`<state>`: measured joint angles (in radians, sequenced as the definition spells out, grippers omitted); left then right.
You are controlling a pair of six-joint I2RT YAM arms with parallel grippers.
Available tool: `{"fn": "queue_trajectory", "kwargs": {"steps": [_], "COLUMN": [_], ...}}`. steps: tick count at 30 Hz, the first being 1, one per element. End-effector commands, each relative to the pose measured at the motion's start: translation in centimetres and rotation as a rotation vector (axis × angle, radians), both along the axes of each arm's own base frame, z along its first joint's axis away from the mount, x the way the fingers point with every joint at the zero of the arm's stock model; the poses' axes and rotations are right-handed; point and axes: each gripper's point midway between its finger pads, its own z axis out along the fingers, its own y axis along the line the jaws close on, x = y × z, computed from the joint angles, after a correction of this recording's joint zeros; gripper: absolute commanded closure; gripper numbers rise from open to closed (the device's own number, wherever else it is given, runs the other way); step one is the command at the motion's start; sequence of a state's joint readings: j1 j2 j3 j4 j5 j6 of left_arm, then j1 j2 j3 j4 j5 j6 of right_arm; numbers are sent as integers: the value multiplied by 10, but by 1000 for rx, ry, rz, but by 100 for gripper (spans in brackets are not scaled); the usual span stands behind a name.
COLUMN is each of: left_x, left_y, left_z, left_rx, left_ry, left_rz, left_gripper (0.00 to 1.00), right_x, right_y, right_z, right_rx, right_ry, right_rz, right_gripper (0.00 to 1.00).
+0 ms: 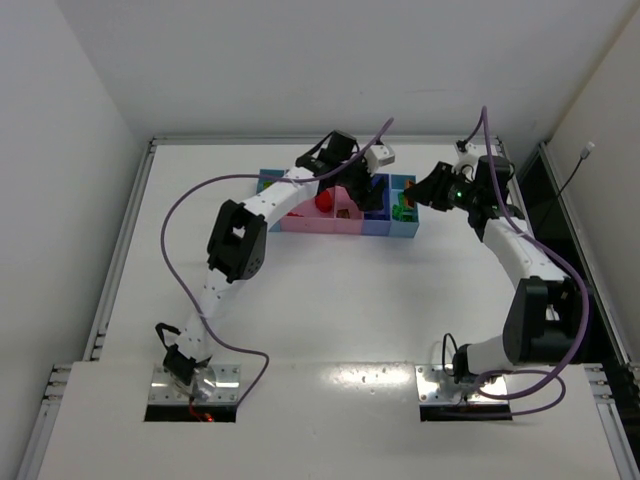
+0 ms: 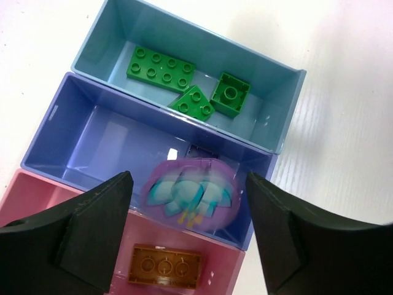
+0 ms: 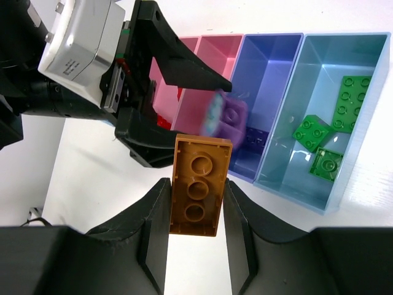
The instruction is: Sort the legos into containers by color
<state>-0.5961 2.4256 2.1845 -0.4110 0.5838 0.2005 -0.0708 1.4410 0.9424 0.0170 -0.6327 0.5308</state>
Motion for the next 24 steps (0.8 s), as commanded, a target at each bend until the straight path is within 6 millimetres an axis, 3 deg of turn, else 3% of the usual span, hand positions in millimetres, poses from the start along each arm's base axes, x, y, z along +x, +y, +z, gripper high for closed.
{"fn": "queue_trajectory", "kwargs": {"steps": [1,3,6,8,9,10,12,14,18,20,21,22,23,24], "left_x": [2,5,6,14,27,35,56,66,84,93,92,96,96,96], "left_y": [-11,-14,-15,-11,3,9,37,55,105,134,144,168,176,188], "left_z": [21,25,33,49,57,83,97,126,162,172,167,177,179,173], "left_rx": [-39,-59,-78,-108,-126,-180,-196,-229,-234,-247,-248,-269,-296,-298], "left_ry": [-46,-48,-63,-70,-76,-97,-119,-159,-222,-216,-184,-176,-137,-99], "left_rz": [-19,-9,-4,47,98,140,231,290,426,505,533,566,602,627], "left_gripper": [19,3,0,0,0,0,0,0,0,0,0,0,0,0], "right_x": [5,5,5,6,7,8,8,10,21,29,30,32,41,43], "right_y": [-1,-1,-2,-4,-4,-6,-6,-7,6,18,28,36,45,61], "right_z": [9,9,8,8,7,7,9,5,7,6,7,8,23,12], "right_rx": [4,4,0,-5,-13,-18,-29,-32,-26,-20,-19,-20,-25,-48], "right_ry": [-34,-34,-34,-33,-39,-39,-45,-36,-50,-46,-48,-56,-104,-90], "right_rz": [7,7,-1,-11,-7,-18,-13,-21,22,57,80,110,141,193], "right_gripper": [100,100,100,100,100,100,100,100,100,100,100,100,100,100]}}
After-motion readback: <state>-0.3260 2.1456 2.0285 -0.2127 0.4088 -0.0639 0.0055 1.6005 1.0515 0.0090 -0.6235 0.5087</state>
